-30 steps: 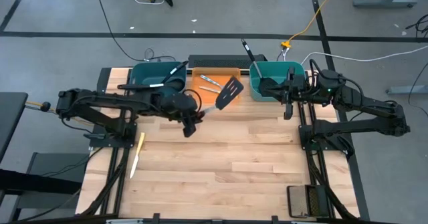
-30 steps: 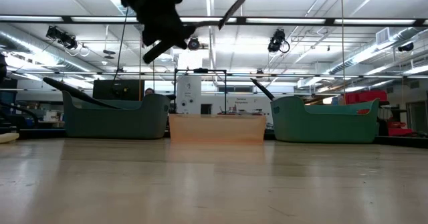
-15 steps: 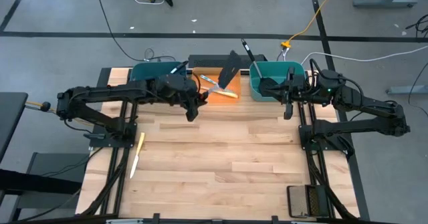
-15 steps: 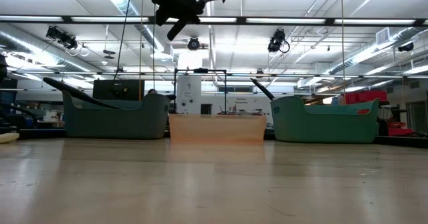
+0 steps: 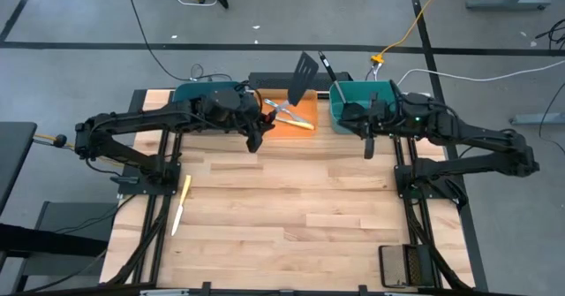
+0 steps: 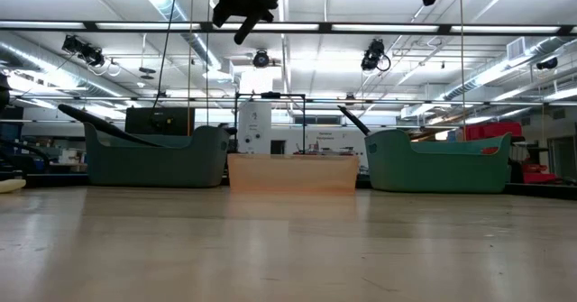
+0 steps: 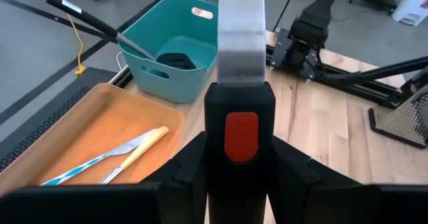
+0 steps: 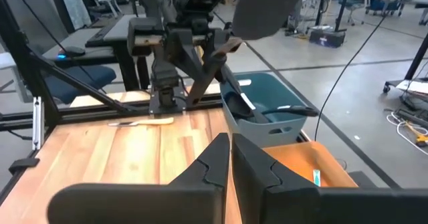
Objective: Pick & Place Kitchen Items
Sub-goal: Put the black spatula into the green bin
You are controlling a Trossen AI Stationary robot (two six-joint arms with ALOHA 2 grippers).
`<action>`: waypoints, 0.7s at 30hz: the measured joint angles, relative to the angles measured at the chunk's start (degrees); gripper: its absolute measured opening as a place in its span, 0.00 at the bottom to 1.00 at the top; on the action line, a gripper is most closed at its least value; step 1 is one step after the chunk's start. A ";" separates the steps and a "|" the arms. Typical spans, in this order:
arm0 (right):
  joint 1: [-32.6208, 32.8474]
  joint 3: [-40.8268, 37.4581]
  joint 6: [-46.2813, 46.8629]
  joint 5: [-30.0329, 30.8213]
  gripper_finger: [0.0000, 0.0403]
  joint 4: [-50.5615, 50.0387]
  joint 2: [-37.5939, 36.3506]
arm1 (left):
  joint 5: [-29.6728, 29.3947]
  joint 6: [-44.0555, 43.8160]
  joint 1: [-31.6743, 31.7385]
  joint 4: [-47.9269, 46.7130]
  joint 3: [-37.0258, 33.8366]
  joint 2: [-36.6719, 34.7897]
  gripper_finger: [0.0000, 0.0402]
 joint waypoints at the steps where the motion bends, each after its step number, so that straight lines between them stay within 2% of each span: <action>1: 0.00 0.00 0.00 0.00 0.07 0.21 0.48 | 0.06 0.00 0.00 0.00 0.00 0.00 0.29; 11: 0.00 0.00 -0.87 0.00 0.07 9.78 2.13 | 1.18 -0.23 0.00 1.99 0.00 0.00 0.29; 21: -0.01 0.00 -0.90 0.03 0.08 15.94 2.13 | 2.67 -0.25 0.04 11.30 0.00 0.00 0.29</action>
